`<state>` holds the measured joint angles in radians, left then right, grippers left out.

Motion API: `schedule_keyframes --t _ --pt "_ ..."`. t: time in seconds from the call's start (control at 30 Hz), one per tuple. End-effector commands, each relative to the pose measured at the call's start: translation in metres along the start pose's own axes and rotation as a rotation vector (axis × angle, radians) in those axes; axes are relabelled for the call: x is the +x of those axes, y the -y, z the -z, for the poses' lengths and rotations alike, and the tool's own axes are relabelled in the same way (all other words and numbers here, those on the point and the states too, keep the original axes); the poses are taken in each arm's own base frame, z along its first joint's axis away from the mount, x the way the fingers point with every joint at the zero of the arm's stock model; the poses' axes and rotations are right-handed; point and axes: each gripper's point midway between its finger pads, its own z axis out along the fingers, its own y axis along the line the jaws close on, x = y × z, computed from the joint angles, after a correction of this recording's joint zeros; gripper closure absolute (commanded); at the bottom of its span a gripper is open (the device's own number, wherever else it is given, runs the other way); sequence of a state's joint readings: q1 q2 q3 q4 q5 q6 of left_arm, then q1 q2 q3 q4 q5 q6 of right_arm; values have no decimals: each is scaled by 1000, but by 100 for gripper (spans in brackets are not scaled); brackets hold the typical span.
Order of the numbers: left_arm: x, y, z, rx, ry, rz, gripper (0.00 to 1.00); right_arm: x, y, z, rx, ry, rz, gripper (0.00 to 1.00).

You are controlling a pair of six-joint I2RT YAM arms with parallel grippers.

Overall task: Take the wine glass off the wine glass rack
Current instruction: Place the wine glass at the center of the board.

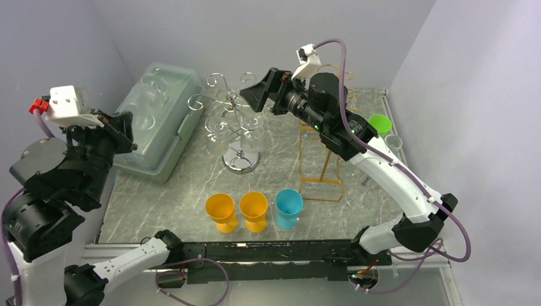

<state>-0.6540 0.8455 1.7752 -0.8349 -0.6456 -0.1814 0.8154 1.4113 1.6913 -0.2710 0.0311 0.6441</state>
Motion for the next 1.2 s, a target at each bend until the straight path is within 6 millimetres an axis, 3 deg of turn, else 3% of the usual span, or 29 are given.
schedule_keyframes --t 0.0,0.3,0.53,0.8,1.17 --pt "58 -29 21 -137 -267 -39 100 -8 11 19 81 -22 132 0" --pt "145 -43 52 -254 -624 -49 100 10 27 24 134 -121 210 0" --pt "208 -38 54 -301 -831 -118 100 17 34 33 152 -151 250 0" --pt "253 -35 46 -327 -958 -140 100 21 34 43 141 -165 266 0" --pt "310 -48 25 -327 -1155 -6 100 33 37 42 131 -217 297 0"
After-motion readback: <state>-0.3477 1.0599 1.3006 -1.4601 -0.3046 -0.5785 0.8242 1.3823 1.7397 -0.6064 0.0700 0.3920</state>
